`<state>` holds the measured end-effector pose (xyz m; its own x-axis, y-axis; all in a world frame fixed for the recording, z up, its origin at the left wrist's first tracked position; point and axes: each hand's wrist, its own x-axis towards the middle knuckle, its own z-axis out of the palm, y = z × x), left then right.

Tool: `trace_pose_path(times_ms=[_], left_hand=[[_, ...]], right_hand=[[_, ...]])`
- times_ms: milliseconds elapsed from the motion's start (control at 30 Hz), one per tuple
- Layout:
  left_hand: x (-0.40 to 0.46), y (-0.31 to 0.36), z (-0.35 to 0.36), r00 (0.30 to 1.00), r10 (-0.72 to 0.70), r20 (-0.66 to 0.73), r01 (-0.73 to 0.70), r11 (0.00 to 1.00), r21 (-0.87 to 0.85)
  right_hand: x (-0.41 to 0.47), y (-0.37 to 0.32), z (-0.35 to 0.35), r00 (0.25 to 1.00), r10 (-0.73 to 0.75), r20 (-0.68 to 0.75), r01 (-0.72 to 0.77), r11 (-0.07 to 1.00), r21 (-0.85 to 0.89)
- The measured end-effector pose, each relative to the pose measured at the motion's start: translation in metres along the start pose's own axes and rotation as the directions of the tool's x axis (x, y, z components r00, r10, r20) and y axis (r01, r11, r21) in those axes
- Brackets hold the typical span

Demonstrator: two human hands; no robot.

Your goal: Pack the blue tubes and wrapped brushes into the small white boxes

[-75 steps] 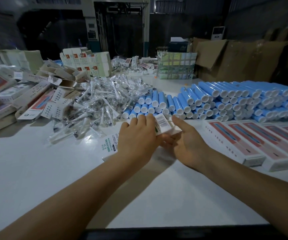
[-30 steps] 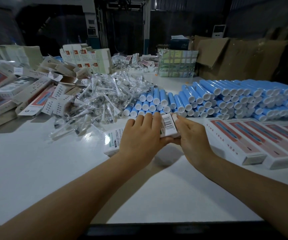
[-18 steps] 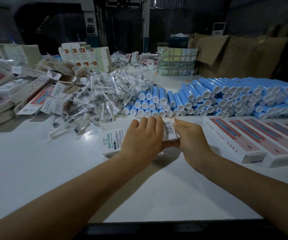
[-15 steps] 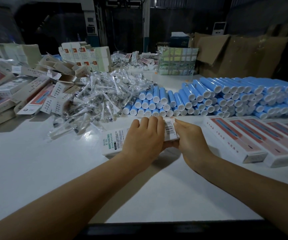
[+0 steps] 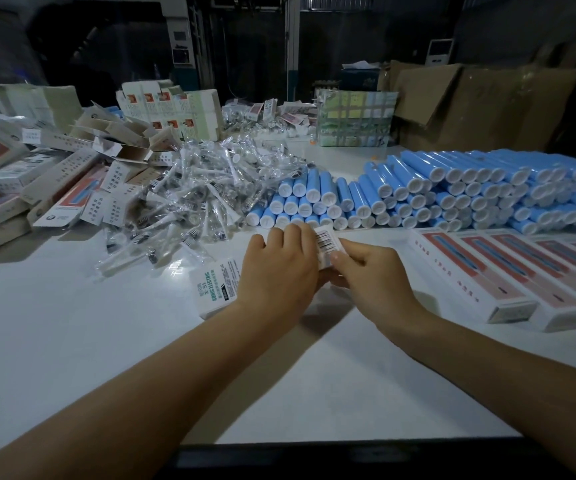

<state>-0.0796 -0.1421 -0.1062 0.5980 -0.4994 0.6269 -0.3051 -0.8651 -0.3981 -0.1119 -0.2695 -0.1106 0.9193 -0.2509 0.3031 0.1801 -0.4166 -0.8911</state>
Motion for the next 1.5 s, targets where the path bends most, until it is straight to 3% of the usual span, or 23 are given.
trace_pose_path(times_ms=[200,333,533,700,800,967,1067,1267,1333,1400,1500], left_hand=[[0.003,0.005,-0.002,0.996,-0.002,-0.085,0.007,0.998,0.058],[0.005,0.0,-0.007,0.999,-0.032,0.004,0.032,0.999,0.012],[0.005,-0.007,-0.001,0.99,-0.072,0.12,0.081,0.994,-0.078],[0.001,-0.004,0.001,0.994,-0.058,0.092,0.058,0.998,0.005],[-0.001,-0.003,0.002,0.993,-0.036,0.114,0.036,0.999,0.004],[0.003,-0.006,-0.001,0.991,-0.033,0.131,0.039,0.998,-0.04],[0.003,-0.005,-0.004,0.992,-0.03,0.121,0.032,0.999,-0.012],[0.005,-0.005,-0.001,0.982,-0.033,0.187,0.049,0.995,-0.084],[0.011,-0.009,-0.005,0.979,-0.026,0.204,0.064,0.981,-0.182],[0.02,-0.023,-0.013,0.978,-0.086,0.189,0.166,0.872,-0.46],[0.03,-0.051,-0.026,0.935,-0.283,0.212,0.329,0.475,-0.816]], right_hand=[[-0.003,0.002,0.0,0.999,-0.013,-0.039,0.014,1.0,0.019],[-0.001,-0.003,-0.003,0.999,-0.039,-0.036,0.041,0.997,0.065],[0.005,0.0,-0.006,0.99,-0.058,-0.131,0.056,0.998,-0.014],[0.001,0.0,-0.004,0.958,-0.27,-0.099,0.249,0.951,-0.18],[0.002,0.002,-0.004,0.943,-0.323,-0.079,0.298,0.927,-0.229],[0.001,-0.001,-0.001,0.984,-0.175,-0.043,0.173,0.984,-0.04],[0.003,-0.005,-0.001,0.988,-0.148,-0.034,0.15,0.987,0.066],[0.006,-0.003,-0.007,0.993,-0.111,0.031,0.107,0.988,0.109],[0.008,-0.004,-0.008,0.995,-0.101,-0.013,0.102,0.979,0.179],[0.01,-0.005,-0.01,0.99,-0.122,-0.069,0.135,0.963,0.233],[0.01,-0.004,-0.014,0.978,-0.192,-0.078,0.203,0.96,0.19]])
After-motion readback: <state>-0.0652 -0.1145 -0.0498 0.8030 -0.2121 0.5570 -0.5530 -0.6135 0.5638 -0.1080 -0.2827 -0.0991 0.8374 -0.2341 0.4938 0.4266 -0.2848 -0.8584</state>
